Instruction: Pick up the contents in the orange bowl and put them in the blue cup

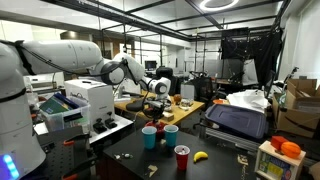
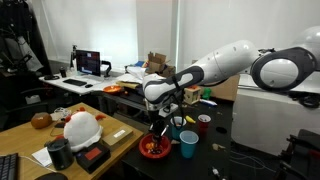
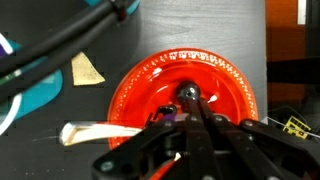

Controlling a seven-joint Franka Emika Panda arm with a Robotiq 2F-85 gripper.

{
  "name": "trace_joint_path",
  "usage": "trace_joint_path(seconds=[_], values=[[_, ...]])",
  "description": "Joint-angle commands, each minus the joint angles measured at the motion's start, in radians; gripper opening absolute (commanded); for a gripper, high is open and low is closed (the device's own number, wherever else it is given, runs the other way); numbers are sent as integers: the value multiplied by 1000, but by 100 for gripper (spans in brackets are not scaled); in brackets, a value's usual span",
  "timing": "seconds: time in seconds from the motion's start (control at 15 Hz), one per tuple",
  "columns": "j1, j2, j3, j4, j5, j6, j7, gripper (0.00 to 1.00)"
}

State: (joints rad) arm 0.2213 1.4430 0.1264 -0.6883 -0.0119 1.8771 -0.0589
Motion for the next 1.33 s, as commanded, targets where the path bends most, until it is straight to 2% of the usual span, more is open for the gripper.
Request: trace_joint_path(seconds=[0.0, 0.4, 0.67, 1.27], values=[[-30, -97, 42, -63, 30, -100, -32, 1], [-81, -167, 121, -66, 82, -308, -86, 1], [-106, -185, 143, -57, 98, -406, -83, 1], [-162, -207, 150, -69, 100, -466, -54, 1]])
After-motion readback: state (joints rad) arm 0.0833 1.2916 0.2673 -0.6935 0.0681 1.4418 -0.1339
